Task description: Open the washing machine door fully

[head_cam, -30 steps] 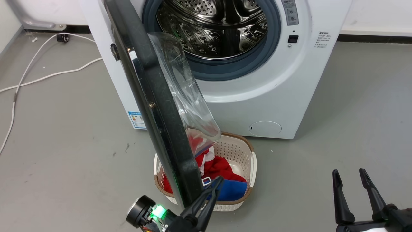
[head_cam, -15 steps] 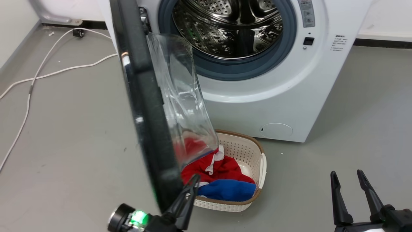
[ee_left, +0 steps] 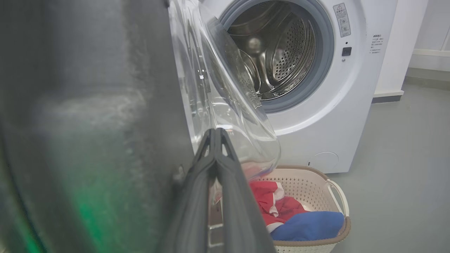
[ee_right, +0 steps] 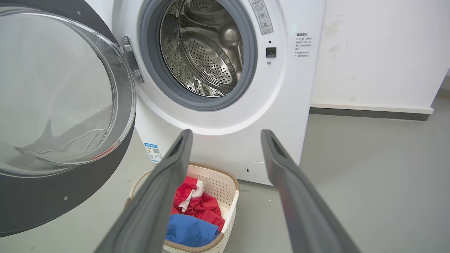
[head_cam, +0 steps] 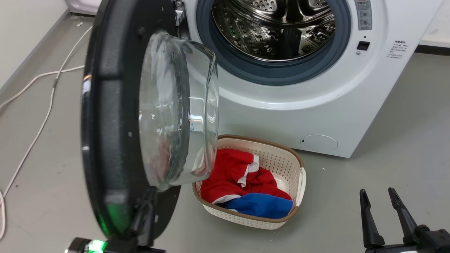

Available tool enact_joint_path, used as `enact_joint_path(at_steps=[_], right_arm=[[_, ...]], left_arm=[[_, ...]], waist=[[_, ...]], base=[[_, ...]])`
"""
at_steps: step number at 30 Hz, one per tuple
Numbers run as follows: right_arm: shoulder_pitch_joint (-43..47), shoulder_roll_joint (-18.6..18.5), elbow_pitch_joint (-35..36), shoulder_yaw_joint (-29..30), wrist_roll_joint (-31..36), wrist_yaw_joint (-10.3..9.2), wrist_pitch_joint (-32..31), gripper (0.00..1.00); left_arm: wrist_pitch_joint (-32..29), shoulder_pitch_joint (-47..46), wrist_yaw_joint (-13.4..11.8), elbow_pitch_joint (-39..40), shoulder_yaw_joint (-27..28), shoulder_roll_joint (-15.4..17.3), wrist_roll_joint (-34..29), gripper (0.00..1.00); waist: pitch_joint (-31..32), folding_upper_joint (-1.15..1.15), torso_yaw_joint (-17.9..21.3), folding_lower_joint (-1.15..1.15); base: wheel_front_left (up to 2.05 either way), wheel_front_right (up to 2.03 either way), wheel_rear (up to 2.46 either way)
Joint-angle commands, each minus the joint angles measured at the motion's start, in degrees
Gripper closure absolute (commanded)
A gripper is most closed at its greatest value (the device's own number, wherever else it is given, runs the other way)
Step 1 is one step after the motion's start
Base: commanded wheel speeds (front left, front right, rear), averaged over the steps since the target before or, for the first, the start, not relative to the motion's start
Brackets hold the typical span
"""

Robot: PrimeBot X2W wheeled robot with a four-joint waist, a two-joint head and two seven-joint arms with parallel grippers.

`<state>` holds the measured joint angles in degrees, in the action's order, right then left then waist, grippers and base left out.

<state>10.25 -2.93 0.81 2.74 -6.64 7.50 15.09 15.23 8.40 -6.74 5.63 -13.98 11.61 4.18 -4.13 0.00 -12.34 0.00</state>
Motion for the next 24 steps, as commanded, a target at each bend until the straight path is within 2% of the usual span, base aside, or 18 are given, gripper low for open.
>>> enact_joint_path(at_steps=[1, 15, 24], right_arm=[[-0.12, 0.10, -0.02, -0.02, 0.26, -0.01, 0.11, 0.00], [-2.04, 0.10, 0.47, -0.15, 0.97, -0.01, 0.11, 0.00], [-3.25, 0.10, 1.29, 0.48, 1.44, -0.01, 0.11, 0.00]], left_arm=[[-0.15, 0.53, -0.68, 0.03, 1.61, 0.56, 0.58, 1.00], [-0.15, -2.21, -2.03, -2.37, 13.62, 3.59, 4.19, 1.00], [-0.15, -4.40, -3.71, -5.02, 21.87, 2.91, 6.30, 1.00]], waist=[[-0.15, 0.00, -0.26, 0.00], [-2.48, 0.00, -0.06, 0.00], [-4.78, 0.00, 0.95, 0.00]], base=[[0.00, 0.00, 0.00], [0.00, 0.00, 0.00], [0.00, 0.00, 0.00]])
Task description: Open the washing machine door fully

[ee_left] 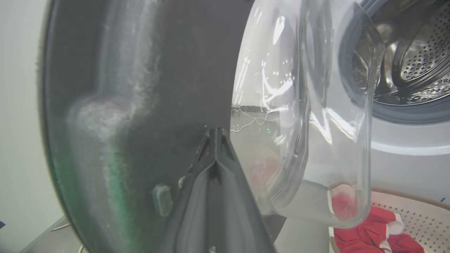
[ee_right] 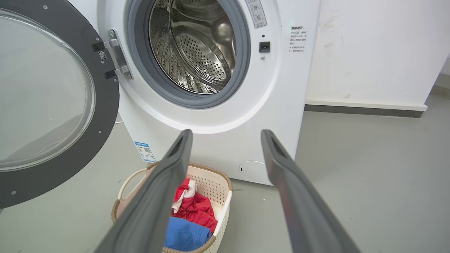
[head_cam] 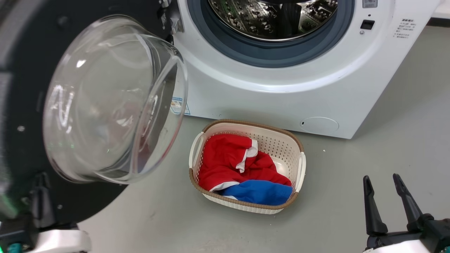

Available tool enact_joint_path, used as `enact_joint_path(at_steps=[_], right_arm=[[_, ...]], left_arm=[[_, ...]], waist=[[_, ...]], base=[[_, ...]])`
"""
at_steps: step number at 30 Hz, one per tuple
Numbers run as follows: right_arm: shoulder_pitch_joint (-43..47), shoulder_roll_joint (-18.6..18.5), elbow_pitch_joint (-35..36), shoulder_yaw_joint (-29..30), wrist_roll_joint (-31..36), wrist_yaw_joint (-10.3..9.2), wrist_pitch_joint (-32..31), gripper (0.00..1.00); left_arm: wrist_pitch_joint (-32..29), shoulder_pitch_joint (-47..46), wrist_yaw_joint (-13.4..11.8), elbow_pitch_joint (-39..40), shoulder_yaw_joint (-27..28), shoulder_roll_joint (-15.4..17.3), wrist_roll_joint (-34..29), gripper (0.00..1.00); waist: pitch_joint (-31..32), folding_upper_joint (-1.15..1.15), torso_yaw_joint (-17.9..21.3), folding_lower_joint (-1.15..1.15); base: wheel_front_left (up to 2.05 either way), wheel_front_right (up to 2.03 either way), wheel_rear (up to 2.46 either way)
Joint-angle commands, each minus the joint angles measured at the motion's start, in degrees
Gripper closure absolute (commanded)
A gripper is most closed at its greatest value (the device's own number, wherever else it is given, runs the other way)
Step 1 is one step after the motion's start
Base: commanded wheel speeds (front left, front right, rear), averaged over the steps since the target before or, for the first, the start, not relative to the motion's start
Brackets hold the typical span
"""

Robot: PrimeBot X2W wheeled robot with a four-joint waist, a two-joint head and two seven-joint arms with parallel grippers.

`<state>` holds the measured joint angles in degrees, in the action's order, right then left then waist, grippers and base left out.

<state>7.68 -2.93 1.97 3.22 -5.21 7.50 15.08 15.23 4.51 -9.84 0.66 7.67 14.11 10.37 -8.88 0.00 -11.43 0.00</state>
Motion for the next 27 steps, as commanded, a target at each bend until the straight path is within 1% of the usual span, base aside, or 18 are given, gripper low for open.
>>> enact_joint_path(at_steps=[1, 5, 11, 13, 21, 27], right_arm=[[-0.71, 0.10, 0.23, 0.08, 0.02, -0.01, 0.12, 0.00], [-1.18, 0.10, 0.47, 0.34, 0.37, -0.01, 0.12, 0.00], [-2.15, 0.10, 0.69, 0.22, 0.82, -0.01, 0.12, 0.00], [-2.41, 0.10, 0.76, 0.32, 1.00, -0.01, 0.12, 0.00], [-3.28, 0.10, 0.96, 0.28, 1.56, -0.01, 0.12, 0.00], [-3.84, 0.10, 1.10, 0.37, 1.84, -0.01, 0.12, 0.00]], left_arm=[[-0.15, -0.88, -0.73, -0.19, 1.24, 0.37, 0.42, 1.00], [-0.15, -2.42, -0.26, -1.90, 5.07, 0.76, 1.39, 1.00], [-0.15, -5.11, 1.43, -4.82, 10.42, 1.90, 2.57, 1.00], [-0.16, -5.86, 2.03, -6.44, 11.73, 2.79, 2.65, 1.00], [-0.15, -10.37, 4.47, -13.80, 14.35, 5.91, 3.67, 1.00], [-0.15, -14.59, 5.94, -19.90, 15.83, 9.26, 4.96, 1.00]], waist=[[-0.29, 0.00, 0.12, 0.00], [-1.20, 0.00, 0.24, 0.00], [-2.55, 0.00, 0.77, 0.00], [-2.96, 0.00, 0.93, 0.00], [-4.68, 0.00, 1.77, 0.00], [-5.77, 0.00, 2.35, 0.00]], base=[[0.00, 0.00, 0.00], [0.00, 0.00, 0.00], [0.00, 0.00, 0.00], [0.00, 0.00, 0.00], [0.00, 0.00, 0.00], [0.00, 0.00, 0.00]])
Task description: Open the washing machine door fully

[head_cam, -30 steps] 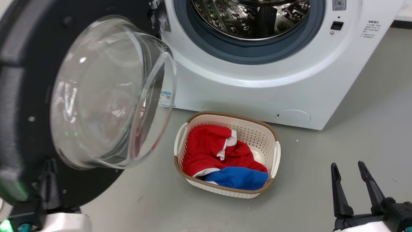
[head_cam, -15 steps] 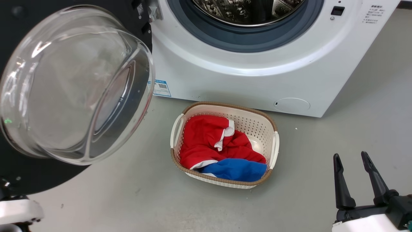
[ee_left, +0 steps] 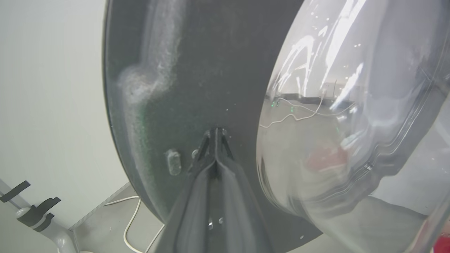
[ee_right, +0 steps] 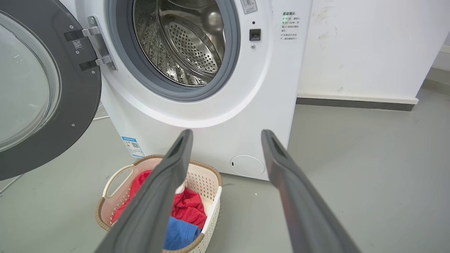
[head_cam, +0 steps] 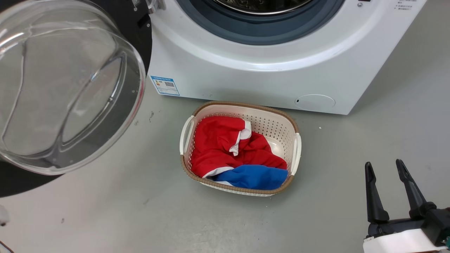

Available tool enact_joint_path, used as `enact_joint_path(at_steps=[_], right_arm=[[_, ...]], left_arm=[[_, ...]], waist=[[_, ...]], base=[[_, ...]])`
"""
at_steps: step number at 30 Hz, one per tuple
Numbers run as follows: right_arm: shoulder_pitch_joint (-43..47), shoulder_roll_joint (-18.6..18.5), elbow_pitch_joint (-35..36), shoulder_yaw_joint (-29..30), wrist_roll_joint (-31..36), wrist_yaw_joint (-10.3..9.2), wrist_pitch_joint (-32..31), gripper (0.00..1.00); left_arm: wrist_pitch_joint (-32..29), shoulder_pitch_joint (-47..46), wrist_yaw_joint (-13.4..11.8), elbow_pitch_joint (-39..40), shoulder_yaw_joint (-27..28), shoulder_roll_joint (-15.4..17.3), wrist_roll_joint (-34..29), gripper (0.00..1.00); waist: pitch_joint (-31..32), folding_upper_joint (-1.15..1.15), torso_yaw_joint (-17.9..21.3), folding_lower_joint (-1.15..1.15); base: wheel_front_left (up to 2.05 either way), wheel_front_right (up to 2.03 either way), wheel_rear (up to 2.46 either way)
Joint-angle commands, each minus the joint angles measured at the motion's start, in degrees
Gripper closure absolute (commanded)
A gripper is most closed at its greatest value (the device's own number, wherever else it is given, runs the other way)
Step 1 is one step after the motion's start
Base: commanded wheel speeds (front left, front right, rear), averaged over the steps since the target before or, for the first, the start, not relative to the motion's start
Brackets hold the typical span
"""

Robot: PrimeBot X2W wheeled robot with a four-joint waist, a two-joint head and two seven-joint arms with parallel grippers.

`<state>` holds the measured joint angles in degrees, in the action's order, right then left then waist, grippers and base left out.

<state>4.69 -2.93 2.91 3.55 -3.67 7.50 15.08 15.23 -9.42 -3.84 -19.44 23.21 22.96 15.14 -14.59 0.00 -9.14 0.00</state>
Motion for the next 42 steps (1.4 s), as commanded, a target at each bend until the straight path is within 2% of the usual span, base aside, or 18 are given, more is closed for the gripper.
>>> enact_joint_path(at_steps=[1, 9, 17, 22, 28, 35, 42], right_arm=[[-0.94, 0.10, 0.19, 0.06, 0.31, -0.01, 0.12, 0.00], [-1.46, 0.10, -0.18, -0.05, 0.20, -0.01, 0.12, 0.00], [-0.86, 0.10, -0.86, -0.01, -0.42, -0.01, 0.12, 0.00], [0.38, 0.10, -0.81, 0.86, -1.56, -0.01, 0.12, 0.00], [1.65, 0.10, 0.40, 1.61, -2.10, -0.01, 0.12, 0.00], [2.63, 0.10, 1.72, 1.90, -2.35, -0.01, 0.12, 0.00], [3.61, 0.09, 3.18, 1.85, -2.65, -0.01, 0.12, 0.00]], left_arm=[[-0.15, -1.41, 0.03, -0.98, 0.65, 0.94, 0.41, 1.00], [-0.15, -5.95, 1.70, -9.40, 2.84, 4.72, 1.80, 1.00], [-0.13, -6.95, 3.79, -11.47, 3.75, 5.52, 0.11, 1.00], [-0.02, -4.51, 4.84, -6.51, 5.11, 2.95, -2.24, 1.00], [-0.02, -2.40, 6.16, 3.53, 4.69, 0.05, -6.63, 1.00], [-0.02, -1.49, 7.90, 14.99, 0.93, -3.17, -9.74, 1.00], [-0.02, 1.51, 9.18, 21.23, -4.31, -7.09, -11.33, 1.00]], waist=[[-0.19, 0.00, 0.12, 0.00], [-0.75, 0.00, 0.91, 0.00], [1.11, 0.00, 1.36, 0.00], [3.78, 0.00, 1.40, 0.00], [6.99, 0.00, 1.40, 0.00], [10.02, 0.00, 2.31, 0.00], [12.05, 0.00, 4.50, 0.00]], base=[[0.00, 0.00, 0.00], [0.00, 0.00, 0.00], [0.00, 0.00, 0.00], [0.00, 0.00, 0.00], [0.00, 0.00, 0.00], [0.00, 0.00, 0.00], [0.00, 0.00, 0.00]])
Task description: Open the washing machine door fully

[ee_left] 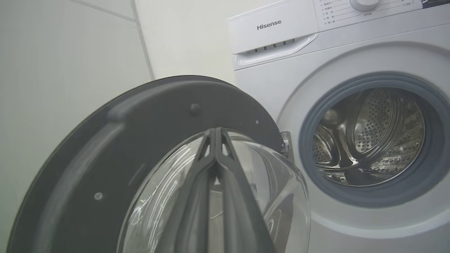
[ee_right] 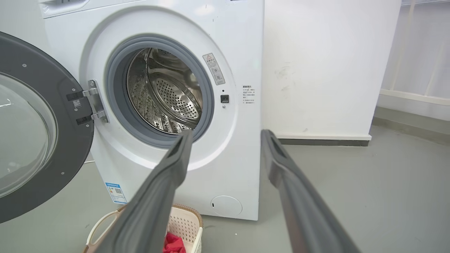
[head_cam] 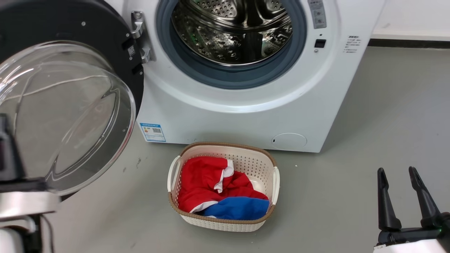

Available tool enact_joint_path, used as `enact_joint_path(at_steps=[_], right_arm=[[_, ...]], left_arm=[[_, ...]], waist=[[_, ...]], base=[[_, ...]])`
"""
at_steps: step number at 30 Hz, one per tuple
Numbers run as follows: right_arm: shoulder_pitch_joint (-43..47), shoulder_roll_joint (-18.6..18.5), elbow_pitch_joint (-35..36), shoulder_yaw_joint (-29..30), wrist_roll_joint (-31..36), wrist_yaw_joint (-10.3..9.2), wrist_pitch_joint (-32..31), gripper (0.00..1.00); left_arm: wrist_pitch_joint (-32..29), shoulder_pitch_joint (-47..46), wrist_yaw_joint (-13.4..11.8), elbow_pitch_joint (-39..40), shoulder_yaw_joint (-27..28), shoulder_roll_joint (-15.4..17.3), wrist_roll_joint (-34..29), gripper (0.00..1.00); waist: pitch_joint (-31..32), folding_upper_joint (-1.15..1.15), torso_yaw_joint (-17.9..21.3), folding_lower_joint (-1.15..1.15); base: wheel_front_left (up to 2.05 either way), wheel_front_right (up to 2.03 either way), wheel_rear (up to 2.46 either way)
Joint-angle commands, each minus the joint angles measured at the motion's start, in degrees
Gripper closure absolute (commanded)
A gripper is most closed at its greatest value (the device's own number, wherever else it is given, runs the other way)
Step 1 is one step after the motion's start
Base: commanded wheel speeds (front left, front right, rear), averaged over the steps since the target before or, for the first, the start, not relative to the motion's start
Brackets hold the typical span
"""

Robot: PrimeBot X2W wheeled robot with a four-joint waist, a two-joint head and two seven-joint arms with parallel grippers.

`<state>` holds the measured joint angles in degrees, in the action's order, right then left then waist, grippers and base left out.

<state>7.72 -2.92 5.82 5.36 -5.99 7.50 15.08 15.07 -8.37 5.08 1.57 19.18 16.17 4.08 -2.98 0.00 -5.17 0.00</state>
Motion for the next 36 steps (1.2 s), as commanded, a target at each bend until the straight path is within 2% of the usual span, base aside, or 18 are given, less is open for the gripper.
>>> enact_joint_path(at_steps=[1, 9, 17, 18, 19, 20, 21, 27, 36], right_arm=[[0.72, 0.08, 0.53, 0.22, -0.42, -0.01, 0.12, 0.00], [1.60, 0.08, 1.95, 0.60, -0.54, -0.01, 0.12, 0.00], [2.34, 0.08, 2.23, 0.92, -0.89, -0.01, 0.12, 0.00], [2.53, 0.09, 2.16, 0.89, -1.00, -0.01, 0.12, 0.00], [2.73, 0.08, 2.06, 0.84, -0.99, -0.01, 0.12, 0.00], [2.90, 0.09, 1.92, 0.68, -1.08, -0.01, 0.12, 0.00], [3.01, 0.09, 1.81, 0.56, -1.17, -0.01, 0.12, 0.00], [3.77, 0.08, 0.95, 0.51, -1.88, -0.01, 0.12, 0.00], [4.98, 0.09, -0.36, -0.95, -2.19, -0.01, 0.12, 0.00]], left_arm=[[0.15, 1.15, 0.36, 0.81, -1.34, -1.02, -0.55, 1.00], [0.13, 6.43, 0.30, 2.07, -10.95, -7.63, -3.16, 1.00], [0.07, 9.79, -0.17, 0.12, -17.29, -11.07, -3.60, 1.00], [0.10, 10.17, -0.42, -0.18, -17.76, -11.27, -3.41, 0.94], [0.12, 10.51, -0.76, -0.43, -17.99, -11.57, -3.12, 0.66], [0.15, 10.85, -1.08, -0.67, -18.28, -11.80, -2.82, 0.28], [0.18, 11.08, -1.38, -0.77, -18.59, -11.99, -2.85, 0.00], [0.18, 12.71, -3.39, -1.52, -19.56, -12.48, -2.48, 0.00], [0.13, 14.51, -4.90, -2.44, -20.14, -12.83, -1.87, 0.00]], waist=[[0.58, 0.00, 0.81, 0.00], [1.28, 0.00, 2.75, 0.00], [1.22, 0.00, 4.09, 0.00], [1.21, 0.00, 4.20, 0.00], [1.22, 0.00, 4.31, 0.00], [1.23, 0.00, 4.41, 0.00], [1.22, 0.00, 4.48, 0.00], [1.40, 0.00, 4.60, 0.00], [2.23, 0.00, 4.12, 0.00]], base=[[0.00, 0.00, 0.00], [0.00, 0.00, 0.00], [0.00, 0.00, 0.00], [0.00, 0.00, 0.00], [0.00, 0.00, 0.00], [0.00, 0.00, 0.00], [0.00, 0.00, 0.00], [0.00, 0.00, 0.00], [0.00, 0.00, 0.00]])
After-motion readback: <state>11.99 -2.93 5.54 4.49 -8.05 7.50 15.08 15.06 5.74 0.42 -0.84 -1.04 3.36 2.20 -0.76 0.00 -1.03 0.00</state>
